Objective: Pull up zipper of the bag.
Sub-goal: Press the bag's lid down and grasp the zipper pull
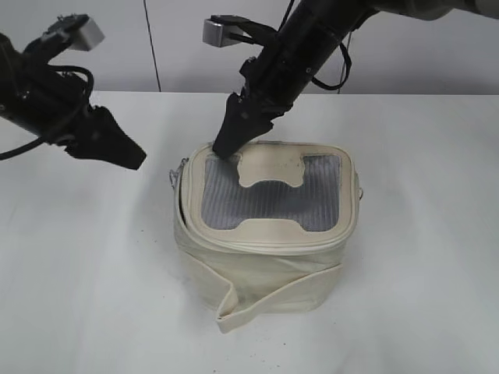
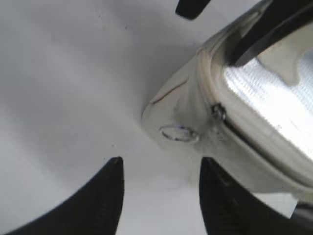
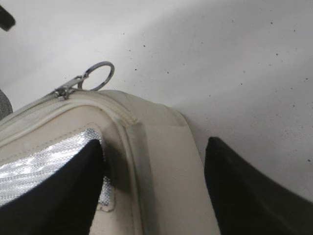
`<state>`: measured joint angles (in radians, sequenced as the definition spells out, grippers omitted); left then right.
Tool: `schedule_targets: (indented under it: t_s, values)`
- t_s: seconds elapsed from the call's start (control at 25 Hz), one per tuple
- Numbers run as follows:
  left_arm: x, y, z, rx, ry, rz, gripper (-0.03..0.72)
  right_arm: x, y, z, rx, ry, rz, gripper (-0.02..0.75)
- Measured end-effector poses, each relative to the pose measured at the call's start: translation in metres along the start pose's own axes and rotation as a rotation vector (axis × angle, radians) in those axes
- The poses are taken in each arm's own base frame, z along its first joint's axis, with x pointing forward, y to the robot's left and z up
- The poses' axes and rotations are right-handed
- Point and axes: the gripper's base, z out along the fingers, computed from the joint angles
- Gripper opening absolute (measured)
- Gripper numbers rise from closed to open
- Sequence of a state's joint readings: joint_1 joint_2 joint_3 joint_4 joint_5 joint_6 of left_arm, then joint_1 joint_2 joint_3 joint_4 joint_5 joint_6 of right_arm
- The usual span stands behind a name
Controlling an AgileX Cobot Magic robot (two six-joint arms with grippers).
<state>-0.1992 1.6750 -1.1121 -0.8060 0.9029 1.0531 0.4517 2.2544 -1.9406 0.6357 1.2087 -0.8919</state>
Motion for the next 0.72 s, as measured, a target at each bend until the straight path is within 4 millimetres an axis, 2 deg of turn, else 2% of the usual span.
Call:
schedule_targets:
  t_s: [0.16,0.36,0.52,0.72]
  values:
    - [0.006,0.005,0.003,-0.027,0.064,0.046,0.389,0.0,-0.001,0.003,-0.013,-0.003,0.005,0.421]
    - [0.004,-0.003,0.01,-0.019,0.083,0.081,0.412,0.001,0.0,0.004,-0.034,-0.004,0.009,0.208]
    - [0.003,-0.011,0.016,-0.028,0.116,0.142,0.468,0.001,0.001,0.004,-0.039,-0.001,0.012,0.051]
    - [0.003,-0.009,0.017,-0.067,0.129,0.18,0.515,0.001,0.001,0.004,-0.039,-0.001,0.029,0.05]
